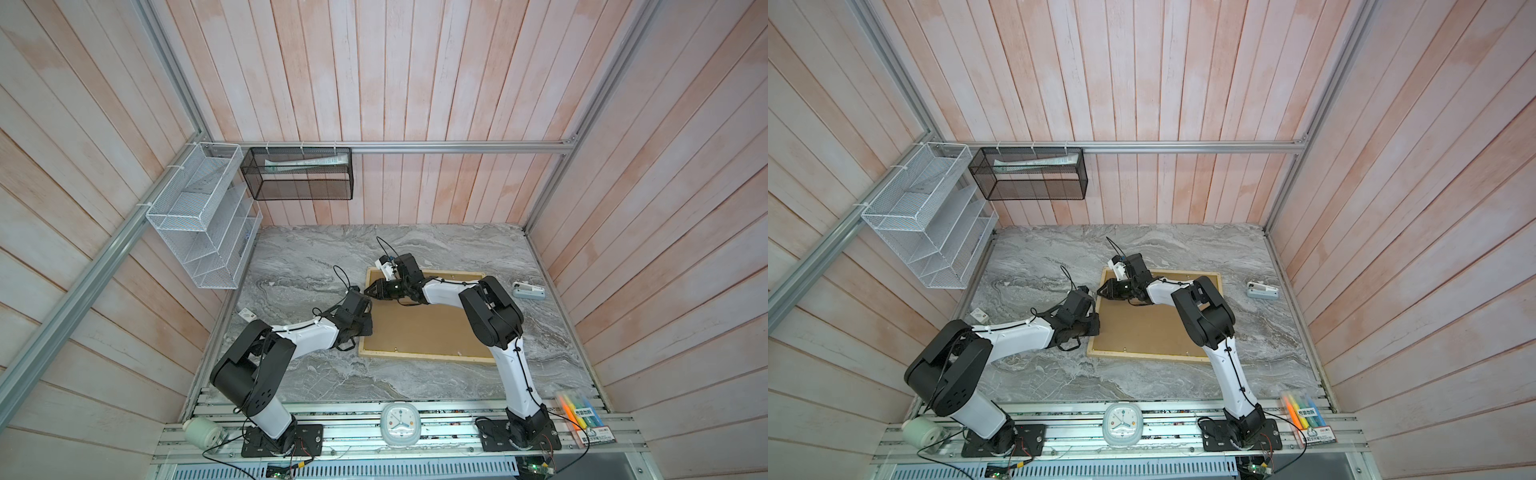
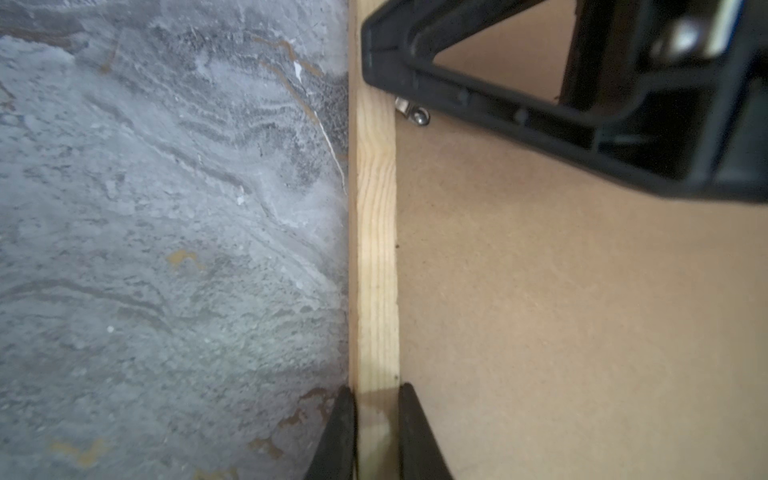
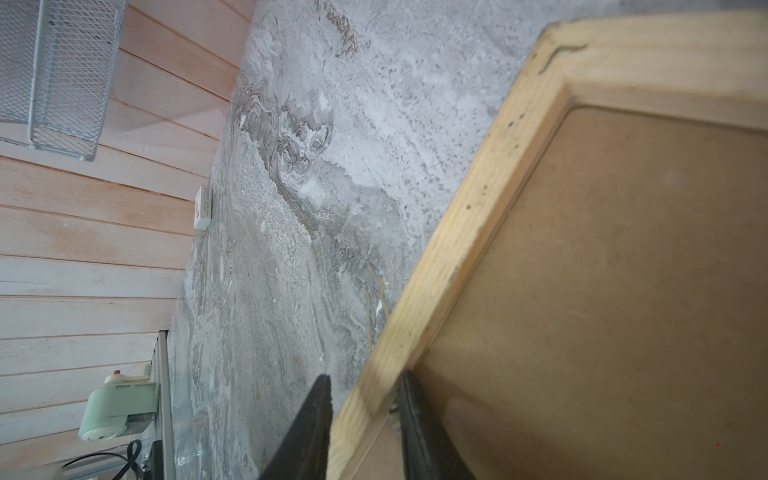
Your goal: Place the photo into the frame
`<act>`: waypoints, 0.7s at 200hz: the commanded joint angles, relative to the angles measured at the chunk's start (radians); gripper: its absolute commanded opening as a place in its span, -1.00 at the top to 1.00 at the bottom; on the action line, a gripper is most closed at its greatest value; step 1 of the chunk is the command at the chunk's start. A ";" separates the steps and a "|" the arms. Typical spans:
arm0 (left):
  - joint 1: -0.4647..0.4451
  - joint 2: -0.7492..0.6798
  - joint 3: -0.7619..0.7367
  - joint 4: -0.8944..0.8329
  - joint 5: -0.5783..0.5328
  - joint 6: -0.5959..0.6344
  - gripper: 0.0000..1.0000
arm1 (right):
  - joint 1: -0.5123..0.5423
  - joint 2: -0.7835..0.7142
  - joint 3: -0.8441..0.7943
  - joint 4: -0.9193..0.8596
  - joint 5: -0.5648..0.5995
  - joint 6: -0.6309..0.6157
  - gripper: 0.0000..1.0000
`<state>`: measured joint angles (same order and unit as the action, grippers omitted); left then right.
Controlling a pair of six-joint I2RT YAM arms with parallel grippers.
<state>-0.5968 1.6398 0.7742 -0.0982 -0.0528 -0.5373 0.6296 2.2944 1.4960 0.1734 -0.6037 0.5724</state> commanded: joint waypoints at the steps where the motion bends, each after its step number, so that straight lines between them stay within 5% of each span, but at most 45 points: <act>1: -0.029 0.051 -0.001 0.044 0.127 0.012 0.89 | -0.001 0.054 -0.071 -0.202 0.088 -0.017 0.37; 83: -0.021 0.054 0.020 0.023 0.098 0.040 0.90 | 0.055 0.051 -0.109 -0.213 -0.119 -0.103 0.41; 140: -0.020 0.042 0.007 0.026 0.092 0.041 0.90 | 0.008 0.071 -0.100 -0.079 -0.241 -0.024 0.43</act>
<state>-0.5968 1.6409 0.7799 -0.1078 -0.0559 -0.5228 0.6212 2.2868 1.4521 0.2340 -0.6621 0.5007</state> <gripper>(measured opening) 0.173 0.287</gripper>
